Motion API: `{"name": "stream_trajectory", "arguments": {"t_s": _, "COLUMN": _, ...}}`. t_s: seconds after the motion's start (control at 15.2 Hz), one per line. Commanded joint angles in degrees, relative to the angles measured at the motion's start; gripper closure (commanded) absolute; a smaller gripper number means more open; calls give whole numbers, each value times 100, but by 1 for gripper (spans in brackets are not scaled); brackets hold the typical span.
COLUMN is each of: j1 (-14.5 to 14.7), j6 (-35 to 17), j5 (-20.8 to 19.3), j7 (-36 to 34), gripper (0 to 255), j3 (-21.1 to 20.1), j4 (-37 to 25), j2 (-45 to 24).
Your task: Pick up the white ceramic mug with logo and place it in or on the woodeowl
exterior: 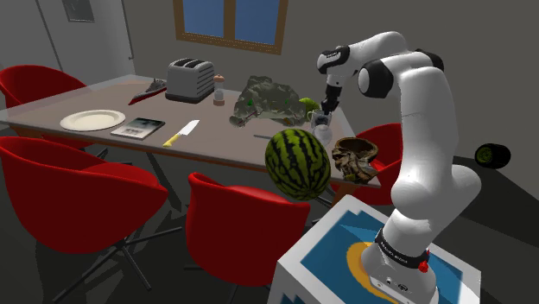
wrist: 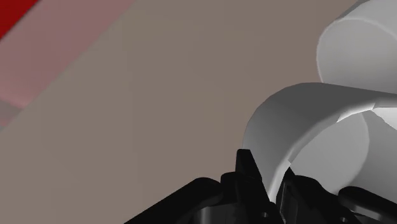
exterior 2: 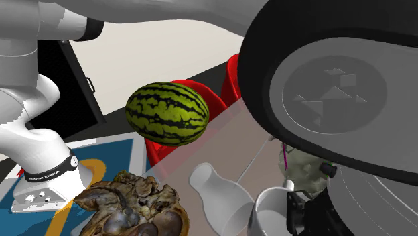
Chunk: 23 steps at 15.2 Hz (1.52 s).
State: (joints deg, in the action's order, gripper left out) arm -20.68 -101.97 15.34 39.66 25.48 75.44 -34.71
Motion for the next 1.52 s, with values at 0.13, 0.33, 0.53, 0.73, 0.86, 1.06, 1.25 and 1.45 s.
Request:
{"name": "stream_trajectory", "arguments": {"t_s": 0.13, "j1": -28, "j6": 293, "j5": -23, "j7": -23, "gripper": 255, "j3": 14, "j4": -254, "j2": 53}}
{"name": "stream_trajectory", "arguments": {"t_s": 0.33, "j1": -56, "j6": 513, "j5": -37, "j7": -45, "gripper": 255, "j3": 22, "j4": -464, "j2": 69}}
{"name": "stream_trajectory", "arguments": {"t_s": 0.53, "j1": -91, "j6": 743, "j5": -44, "j7": -66, "gripper": 255, "j3": 27, "j4": -700, "j2": 70}}
{"name": "stream_trajectory", "arguments": {"t_s": 0.73, "j1": -136, "j6": 985, "j5": -44, "j7": -87, "gripper": 255, "j3": 29, "j4": -965, "j2": 53}}
{"name": "stream_trajectory", "arguments": {"t_s": 0.86, "j1": -172, "j6": 1153, "j5": -40, "j7": -102, "gripper": 255, "j3": 28, "j4": -1160, "j2": 31}}
{"name": "stream_trajectory", "arguments": {"t_s": 1.06, "j1": -236, "j6": 1421, "j5": -25, "j7": -124, "gripper": 255, "j3": 24, "j4": -1488, "j2": -23}}
{"name": "stream_trajectory", "arguments": {"t_s": 1.25, "j1": -295, "j6": 1633, "j5": -9, "j7": -142, "gripper": 255, "j3": 17, "j4": -1763, "j2": -79}}
{"name": "stream_trajectory", "arguments": {"t_s": 1.45, "j1": 160, "j6": 1031, "j5": -345, "j7": -97, "gripper": 255, "j3": 185, "j4": -119, "j2": 979}}
